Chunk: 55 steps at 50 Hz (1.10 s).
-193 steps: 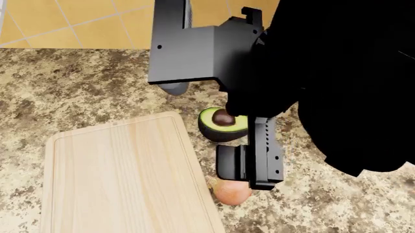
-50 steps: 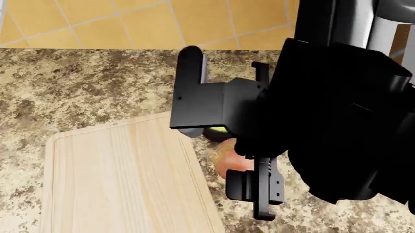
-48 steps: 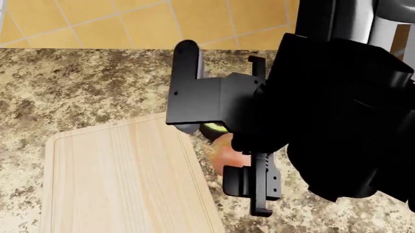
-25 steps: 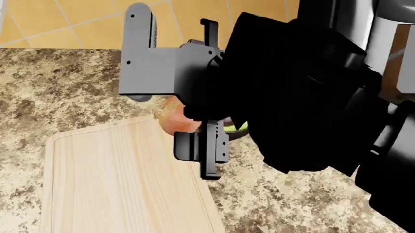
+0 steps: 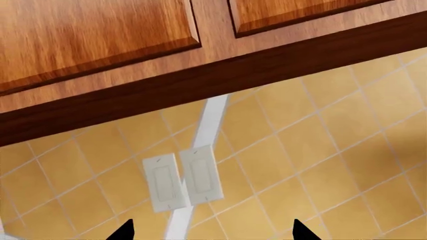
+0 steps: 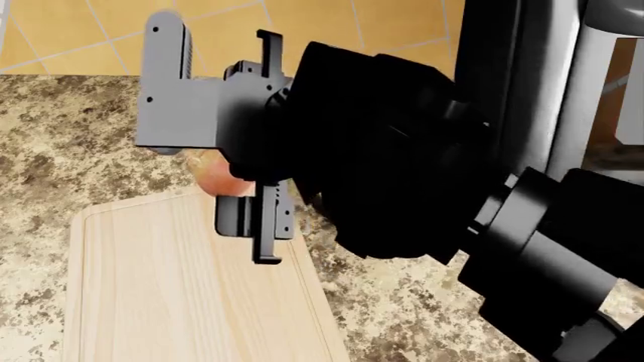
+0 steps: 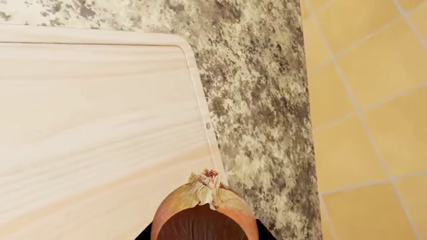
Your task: Place the avocado, onion, tomato and bell pepper on the cutting board.
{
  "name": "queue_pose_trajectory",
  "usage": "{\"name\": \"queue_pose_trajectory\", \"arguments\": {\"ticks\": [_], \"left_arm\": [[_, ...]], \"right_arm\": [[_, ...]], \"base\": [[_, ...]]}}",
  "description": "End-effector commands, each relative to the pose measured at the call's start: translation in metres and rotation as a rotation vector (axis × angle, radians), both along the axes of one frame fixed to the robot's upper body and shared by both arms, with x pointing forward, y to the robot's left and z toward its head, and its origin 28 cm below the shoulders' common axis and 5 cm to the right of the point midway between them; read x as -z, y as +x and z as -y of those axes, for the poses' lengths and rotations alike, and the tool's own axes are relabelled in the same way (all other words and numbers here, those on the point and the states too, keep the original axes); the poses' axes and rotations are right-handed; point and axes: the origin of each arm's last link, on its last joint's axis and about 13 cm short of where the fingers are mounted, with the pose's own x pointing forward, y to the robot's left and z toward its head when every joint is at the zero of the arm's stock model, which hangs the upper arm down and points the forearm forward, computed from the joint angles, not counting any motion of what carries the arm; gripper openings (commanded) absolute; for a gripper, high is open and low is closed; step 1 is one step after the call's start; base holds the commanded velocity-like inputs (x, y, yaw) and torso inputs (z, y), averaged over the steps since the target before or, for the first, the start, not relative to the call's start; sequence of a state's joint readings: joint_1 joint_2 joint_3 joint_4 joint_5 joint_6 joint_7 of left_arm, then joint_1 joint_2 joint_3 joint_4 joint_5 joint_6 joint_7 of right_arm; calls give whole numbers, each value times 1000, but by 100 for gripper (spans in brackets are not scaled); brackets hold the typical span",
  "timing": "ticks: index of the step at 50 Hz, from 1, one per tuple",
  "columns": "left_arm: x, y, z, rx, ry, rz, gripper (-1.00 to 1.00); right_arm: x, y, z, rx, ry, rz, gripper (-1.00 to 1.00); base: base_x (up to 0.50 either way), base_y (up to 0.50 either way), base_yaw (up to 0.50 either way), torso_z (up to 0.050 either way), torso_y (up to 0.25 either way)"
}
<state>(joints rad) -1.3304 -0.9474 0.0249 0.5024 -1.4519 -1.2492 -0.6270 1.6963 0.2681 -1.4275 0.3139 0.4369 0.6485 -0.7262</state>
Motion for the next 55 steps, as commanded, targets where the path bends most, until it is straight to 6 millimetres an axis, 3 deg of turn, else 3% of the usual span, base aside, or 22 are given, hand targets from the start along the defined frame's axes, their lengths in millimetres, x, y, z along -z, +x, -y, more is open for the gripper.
{"name": "queue_pose_trajectory", "arguments": {"ticks": [1, 27, 49, 50, 55], "left_arm": [[2, -1, -1, -4, -2, -2, 100], [5, -3, -4, -14, -8, -5, 100], [7, -2, -5, -17, -11, -8, 100], [7, -2, -5, -17, -11, -7, 100], [7, -2, -5, -13, -13, -6, 100]], "right_arm": [[15, 5, -14, -36, 11, 26, -100], [53, 26, -26, 33, 13, 45, -100], [59, 27, -28, 46, 2, 47, -100], [58, 27, -27, 46, 4, 49, 100], [53, 25, -25, 48, -5, 59, 100]], "base": [[0, 0, 0, 0, 0], [0, 0, 0, 0, 0], [0, 0, 0, 0, 0], [0, 0, 0, 0, 0], [0, 0, 0, 0, 0]]}}
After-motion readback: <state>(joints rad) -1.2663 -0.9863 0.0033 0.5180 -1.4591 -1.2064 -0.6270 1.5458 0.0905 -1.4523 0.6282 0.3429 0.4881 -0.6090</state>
